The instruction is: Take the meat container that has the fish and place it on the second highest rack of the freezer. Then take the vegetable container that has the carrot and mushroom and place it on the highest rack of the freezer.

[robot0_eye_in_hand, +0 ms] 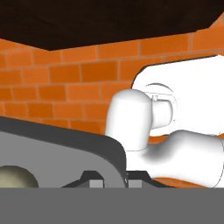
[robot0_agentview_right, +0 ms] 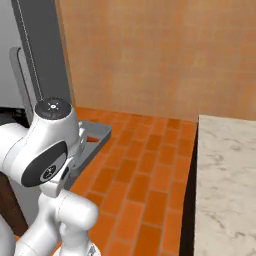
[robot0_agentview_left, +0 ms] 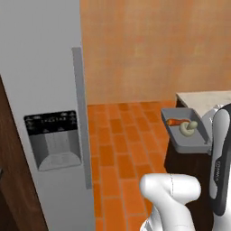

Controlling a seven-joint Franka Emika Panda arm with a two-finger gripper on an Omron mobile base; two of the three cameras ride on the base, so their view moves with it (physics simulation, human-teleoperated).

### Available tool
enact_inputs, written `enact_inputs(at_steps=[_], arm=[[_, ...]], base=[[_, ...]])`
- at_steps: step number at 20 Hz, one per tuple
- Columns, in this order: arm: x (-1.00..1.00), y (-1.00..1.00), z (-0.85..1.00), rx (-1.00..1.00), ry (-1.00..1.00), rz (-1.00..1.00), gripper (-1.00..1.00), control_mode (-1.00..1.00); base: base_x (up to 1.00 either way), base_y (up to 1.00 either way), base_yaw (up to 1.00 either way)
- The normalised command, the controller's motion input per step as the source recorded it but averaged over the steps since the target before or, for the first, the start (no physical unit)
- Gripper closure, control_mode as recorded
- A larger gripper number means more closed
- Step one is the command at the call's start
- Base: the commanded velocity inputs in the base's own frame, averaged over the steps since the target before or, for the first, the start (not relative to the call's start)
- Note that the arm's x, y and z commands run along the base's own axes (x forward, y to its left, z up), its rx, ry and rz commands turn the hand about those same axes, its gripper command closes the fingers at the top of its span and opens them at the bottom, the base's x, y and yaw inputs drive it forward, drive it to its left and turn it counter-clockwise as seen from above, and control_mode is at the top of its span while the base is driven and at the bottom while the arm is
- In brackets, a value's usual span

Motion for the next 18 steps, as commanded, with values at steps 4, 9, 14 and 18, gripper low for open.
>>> enact_inputs(at_steps=[4,9,14,18], arm=[[0.00,0.00,0.00,0.00,0.00,0.00,1.00,1.00],[0.00,0.00,0.00,0.00,0.00,0.00,1.00,1.00],[0.00,0.00,0.00,0.00,0.00,0.00,1.00,1.00],[0.00,0.00,0.00,0.00,0.00,0.00,1.00,1.00]], base=[[1.00,-0.15,-0.12],[0.99,-0.36,-0.09],[0.99,-0.39,-0.06],[1.00,-0.25,-0.03]])
